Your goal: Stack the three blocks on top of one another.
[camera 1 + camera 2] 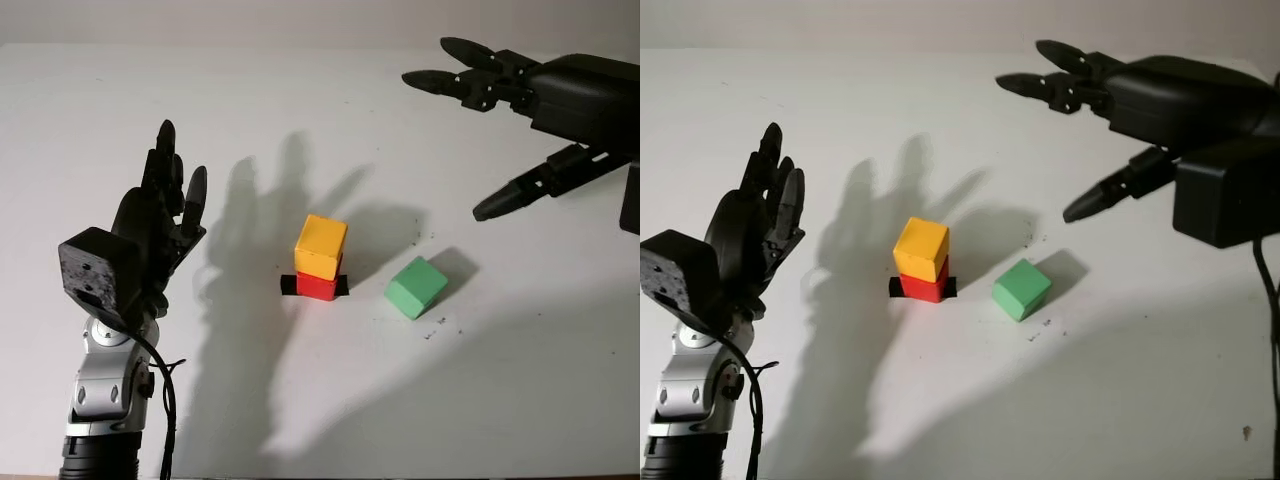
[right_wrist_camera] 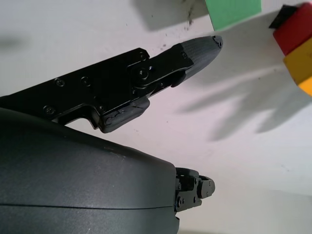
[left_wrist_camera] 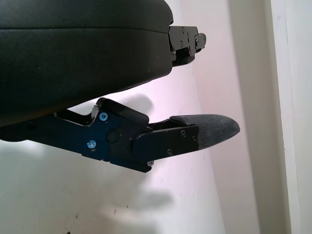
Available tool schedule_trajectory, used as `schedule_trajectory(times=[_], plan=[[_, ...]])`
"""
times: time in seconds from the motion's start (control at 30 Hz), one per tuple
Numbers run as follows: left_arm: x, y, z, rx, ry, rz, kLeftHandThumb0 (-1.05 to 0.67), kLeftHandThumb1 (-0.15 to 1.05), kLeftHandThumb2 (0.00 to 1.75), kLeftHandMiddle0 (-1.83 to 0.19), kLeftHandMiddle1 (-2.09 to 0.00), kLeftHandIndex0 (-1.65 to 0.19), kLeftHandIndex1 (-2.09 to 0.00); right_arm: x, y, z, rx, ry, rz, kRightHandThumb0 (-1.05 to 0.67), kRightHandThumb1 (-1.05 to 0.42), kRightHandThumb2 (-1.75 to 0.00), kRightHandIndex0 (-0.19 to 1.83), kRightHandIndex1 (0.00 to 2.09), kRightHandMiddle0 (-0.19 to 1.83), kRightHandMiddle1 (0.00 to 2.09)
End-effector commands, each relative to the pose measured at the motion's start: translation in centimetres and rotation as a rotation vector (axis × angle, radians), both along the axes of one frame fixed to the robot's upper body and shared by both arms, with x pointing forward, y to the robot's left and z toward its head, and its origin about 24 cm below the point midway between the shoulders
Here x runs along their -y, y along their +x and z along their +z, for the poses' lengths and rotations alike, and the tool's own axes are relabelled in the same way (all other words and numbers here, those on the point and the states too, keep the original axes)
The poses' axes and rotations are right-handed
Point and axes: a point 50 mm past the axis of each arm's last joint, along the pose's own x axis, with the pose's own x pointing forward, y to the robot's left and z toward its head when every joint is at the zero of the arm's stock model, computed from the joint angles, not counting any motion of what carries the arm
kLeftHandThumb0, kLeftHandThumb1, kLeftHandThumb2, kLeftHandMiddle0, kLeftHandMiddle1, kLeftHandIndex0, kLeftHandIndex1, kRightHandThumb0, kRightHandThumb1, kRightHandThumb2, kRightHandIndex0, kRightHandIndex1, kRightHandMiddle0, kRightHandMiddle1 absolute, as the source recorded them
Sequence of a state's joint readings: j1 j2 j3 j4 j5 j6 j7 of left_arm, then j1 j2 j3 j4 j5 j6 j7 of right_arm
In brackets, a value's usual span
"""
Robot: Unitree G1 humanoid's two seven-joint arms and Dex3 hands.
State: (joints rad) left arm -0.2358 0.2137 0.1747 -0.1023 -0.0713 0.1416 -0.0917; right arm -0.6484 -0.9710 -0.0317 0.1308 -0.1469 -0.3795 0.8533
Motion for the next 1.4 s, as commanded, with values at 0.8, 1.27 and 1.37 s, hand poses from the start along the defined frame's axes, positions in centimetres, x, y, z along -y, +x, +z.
schedule_trajectory(times=[0.8,1.27,1.37], plan=[[-0.7,-0.2,0.6,0.011,0.009,-0.009,-0.64,1.05,0.55,0.08,-0.06,0.08,-0.06,-3.2,-1.1,-7.1,-0.032,-0.075,0.197,-0.65,-0.94,-0.04,-0.06,0.07,0.32,0.15],[-0.7,-0.4,0.6,0.011,0.007,-0.006,-0.63,1.05,0.55,0.07,-0.06,0.06,-0.06,-3.3,-0.9,-7.6,-0.023,-0.122,0.208,-0.54,-0.85,-0.04,0.03,0.08,0.47,0.23],[-0.8,-0.5,0.6,0.012,0.009,-0.012,-0.63,1.05,0.57,0.08,-0.05,0.07,-0.05,-3.4,-0.9,-7.5,-0.017,-0.153,0.206,-0.54,-0.85,-0.04,0.04,0.08,0.49,0.25]])
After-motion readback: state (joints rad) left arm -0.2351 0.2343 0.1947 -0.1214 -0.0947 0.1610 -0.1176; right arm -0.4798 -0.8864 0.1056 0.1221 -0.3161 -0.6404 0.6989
